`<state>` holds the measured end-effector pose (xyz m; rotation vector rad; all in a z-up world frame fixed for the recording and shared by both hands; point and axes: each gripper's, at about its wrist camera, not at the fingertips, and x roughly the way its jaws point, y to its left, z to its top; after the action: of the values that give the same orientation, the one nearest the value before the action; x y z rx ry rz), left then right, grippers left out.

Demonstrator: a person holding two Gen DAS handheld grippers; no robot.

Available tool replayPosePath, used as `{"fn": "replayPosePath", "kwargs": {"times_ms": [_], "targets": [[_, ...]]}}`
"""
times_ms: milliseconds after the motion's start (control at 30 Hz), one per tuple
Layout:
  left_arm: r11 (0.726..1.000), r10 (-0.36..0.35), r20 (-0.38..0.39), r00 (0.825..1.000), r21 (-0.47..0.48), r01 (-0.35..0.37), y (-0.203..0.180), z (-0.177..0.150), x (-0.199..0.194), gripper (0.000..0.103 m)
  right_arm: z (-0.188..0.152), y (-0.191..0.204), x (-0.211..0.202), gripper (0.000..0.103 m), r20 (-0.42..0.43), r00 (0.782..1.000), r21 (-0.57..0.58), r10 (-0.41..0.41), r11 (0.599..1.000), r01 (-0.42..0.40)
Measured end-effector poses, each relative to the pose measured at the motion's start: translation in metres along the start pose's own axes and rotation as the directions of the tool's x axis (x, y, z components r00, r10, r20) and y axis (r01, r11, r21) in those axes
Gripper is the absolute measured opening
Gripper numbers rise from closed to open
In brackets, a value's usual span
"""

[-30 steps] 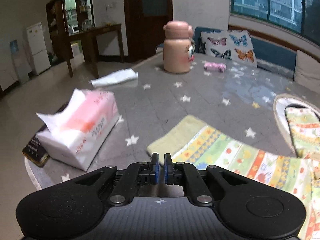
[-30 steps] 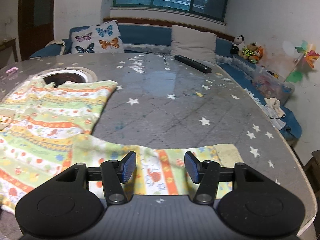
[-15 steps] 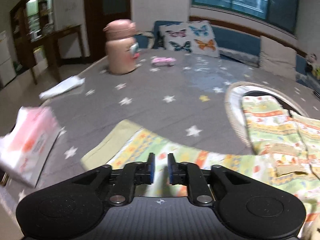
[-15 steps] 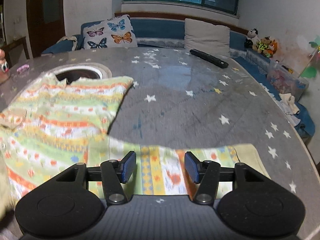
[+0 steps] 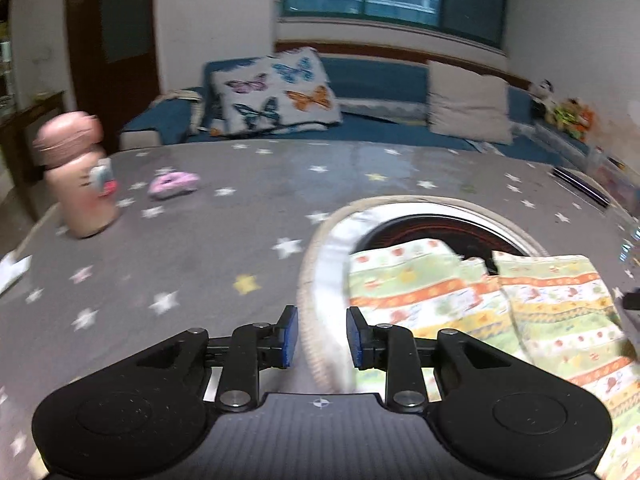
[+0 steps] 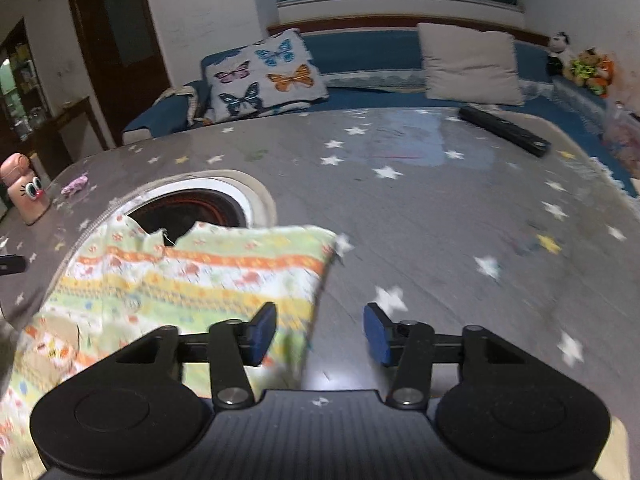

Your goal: Fold clothes

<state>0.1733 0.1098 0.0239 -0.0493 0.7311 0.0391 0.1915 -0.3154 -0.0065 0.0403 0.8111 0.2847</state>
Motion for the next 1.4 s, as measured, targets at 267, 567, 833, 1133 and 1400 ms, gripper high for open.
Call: {"fn": "replayPosePath", "kwargs": {"times_ms": [267, 567, 833, 1133, 1400], "targets": [[0.997, -0.034, -0.053, 0.998, 0.071, 0.037, -0.022, 0.013, 0.055, 0.032, 0.021, 0.006, 0.044, 0.042, -0.039, 0.999, -0.014, 0.018, 1.0, -0.018], [0.996, -0.047, -0.073, 0.996, 0.076, 0.052, -0.024, 0.018, 0.085, 0.032, 0.031, 0.007, 0.056, 0.016, -0.04, 0.999, -0.032, 0.018, 0.999, -0.019], [0.992, -0.044, -0.026, 0.999, 0.118, 0.046, -0.027, 0.018, 0.085, 0.006, 0.039, 0.011, 0.06, 0.004, -0.02, 1.0, -0.053, 0.007, 0.999, -0.008], [0.988, 0.027, 0.069, 0.997, 0.147, -0.037, -0.03, 0.037, 0.091, 0.006, 0.069, 0.021, 0.071, 0.004, 0.072, 0.996, -0.088, -0.044, 0.995, 0.051], [0.988, 0.046, 0.007, 0.999, 0.148, -0.047, -0.029, 0.041, 0.115, 0.016, 0.07, 0.02, 0.096, 0.012, 0.015, 0.995, -0.119, -0.095, 0.988, 0.096]]}}
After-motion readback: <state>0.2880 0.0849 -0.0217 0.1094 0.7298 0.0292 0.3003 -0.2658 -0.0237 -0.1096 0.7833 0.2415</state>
